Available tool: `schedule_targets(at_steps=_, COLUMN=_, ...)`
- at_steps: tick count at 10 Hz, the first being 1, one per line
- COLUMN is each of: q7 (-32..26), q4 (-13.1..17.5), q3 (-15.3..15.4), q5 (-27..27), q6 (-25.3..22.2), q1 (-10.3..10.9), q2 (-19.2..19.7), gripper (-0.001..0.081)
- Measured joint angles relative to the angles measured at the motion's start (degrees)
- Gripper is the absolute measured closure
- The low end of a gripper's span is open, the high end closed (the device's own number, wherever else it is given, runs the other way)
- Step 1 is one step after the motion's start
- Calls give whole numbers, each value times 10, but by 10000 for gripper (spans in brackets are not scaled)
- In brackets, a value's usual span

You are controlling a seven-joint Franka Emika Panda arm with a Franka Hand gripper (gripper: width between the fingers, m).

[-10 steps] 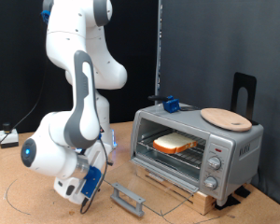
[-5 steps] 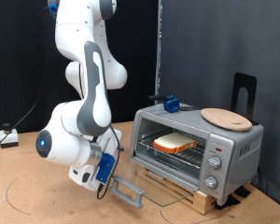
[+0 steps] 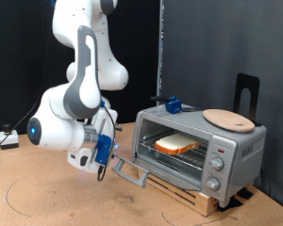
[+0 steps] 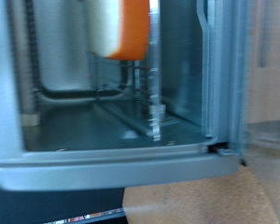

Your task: Make a piece of toast with the oven

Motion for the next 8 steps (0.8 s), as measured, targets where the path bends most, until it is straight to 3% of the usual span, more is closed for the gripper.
schedule_targets(at_steps=3, q7=-1, q4=-7, q3=2, q5=5, q6=-36, q1=-1, q2=-51, gripper=-1)
schedule_targets(at_steps=8, q7=12, q4=-48, q3=18, q5=6, q6=-36, q1=3, q2=-103, gripper=-1)
